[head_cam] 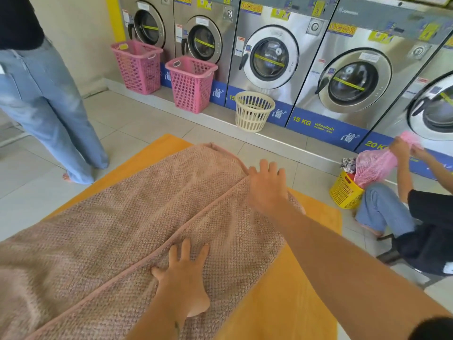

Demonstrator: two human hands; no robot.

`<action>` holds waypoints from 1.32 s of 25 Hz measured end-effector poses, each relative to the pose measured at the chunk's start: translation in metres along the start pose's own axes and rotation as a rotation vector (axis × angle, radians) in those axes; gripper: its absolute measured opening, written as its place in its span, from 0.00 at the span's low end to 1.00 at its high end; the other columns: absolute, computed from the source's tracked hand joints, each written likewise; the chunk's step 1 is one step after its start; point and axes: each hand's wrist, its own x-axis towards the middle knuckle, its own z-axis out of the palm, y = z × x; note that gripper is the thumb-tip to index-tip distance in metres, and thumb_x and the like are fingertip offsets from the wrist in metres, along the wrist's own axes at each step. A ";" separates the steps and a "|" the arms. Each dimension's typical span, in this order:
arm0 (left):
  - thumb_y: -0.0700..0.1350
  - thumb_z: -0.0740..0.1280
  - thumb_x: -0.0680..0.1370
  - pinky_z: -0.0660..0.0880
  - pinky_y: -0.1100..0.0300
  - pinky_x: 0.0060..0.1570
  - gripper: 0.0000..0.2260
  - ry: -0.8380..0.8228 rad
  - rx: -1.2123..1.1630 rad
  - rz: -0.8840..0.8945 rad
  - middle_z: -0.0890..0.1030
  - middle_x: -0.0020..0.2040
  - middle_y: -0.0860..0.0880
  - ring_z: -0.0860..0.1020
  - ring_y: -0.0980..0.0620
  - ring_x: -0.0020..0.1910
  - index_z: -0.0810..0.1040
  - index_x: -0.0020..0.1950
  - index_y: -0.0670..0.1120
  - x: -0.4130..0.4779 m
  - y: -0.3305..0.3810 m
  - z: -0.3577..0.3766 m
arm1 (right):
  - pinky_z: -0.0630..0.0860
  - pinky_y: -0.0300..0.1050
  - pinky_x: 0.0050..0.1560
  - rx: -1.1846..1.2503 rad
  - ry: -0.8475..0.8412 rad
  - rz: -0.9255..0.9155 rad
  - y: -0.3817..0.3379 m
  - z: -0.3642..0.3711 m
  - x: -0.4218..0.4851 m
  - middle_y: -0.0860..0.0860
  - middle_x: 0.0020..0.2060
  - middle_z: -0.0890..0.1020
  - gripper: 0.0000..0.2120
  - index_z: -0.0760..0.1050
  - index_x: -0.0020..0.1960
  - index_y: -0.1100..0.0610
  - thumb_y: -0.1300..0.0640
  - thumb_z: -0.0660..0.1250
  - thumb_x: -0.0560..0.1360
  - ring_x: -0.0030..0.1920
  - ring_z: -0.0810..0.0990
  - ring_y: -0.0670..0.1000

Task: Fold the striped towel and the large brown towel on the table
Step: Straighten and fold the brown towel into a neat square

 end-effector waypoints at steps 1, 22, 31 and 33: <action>0.43 0.66 0.73 0.52 0.28 0.71 0.48 0.019 0.000 0.007 0.33 0.79 0.49 0.38 0.40 0.79 0.35 0.78 0.61 -0.002 -0.001 0.001 | 0.68 0.56 0.60 0.066 -0.019 -0.038 -0.008 0.005 -0.022 0.58 0.62 0.71 0.25 0.70 0.67 0.56 0.53 0.68 0.71 0.60 0.70 0.60; 0.46 0.60 0.76 0.63 0.44 0.69 0.20 0.614 -0.277 -0.535 0.71 0.69 0.49 0.69 0.43 0.68 0.71 0.69 0.54 -0.232 -0.173 0.130 | 0.52 0.61 0.77 0.369 -0.563 -0.574 -0.147 -0.039 -0.269 0.52 0.79 0.52 0.38 0.49 0.80 0.45 0.57 0.63 0.75 0.79 0.48 0.61; 0.59 0.63 0.75 0.41 0.36 0.74 0.39 0.284 -0.257 -0.116 0.36 0.79 0.49 0.38 0.43 0.78 0.41 0.79 0.63 -0.200 -0.119 0.148 | 0.65 0.53 0.72 0.316 -0.481 -0.361 -0.131 -0.027 -0.273 0.49 0.76 0.57 0.41 0.50 0.80 0.46 0.59 0.66 0.73 0.76 0.55 0.56; 0.50 0.63 0.77 0.50 0.40 0.75 0.38 0.380 -0.230 -0.089 0.42 0.80 0.50 0.44 0.45 0.78 0.43 0.79 0.63 -0.196 -0.142 0.143 | 0.68 0.55 0.69 0.289 -0.555 -0.268 -0.114 -0.026 -0.271 0.47 0.75 0.58 0.39 0.51 0.79 0.44 0.58 0.65 0.74 0.76 0.57 0.55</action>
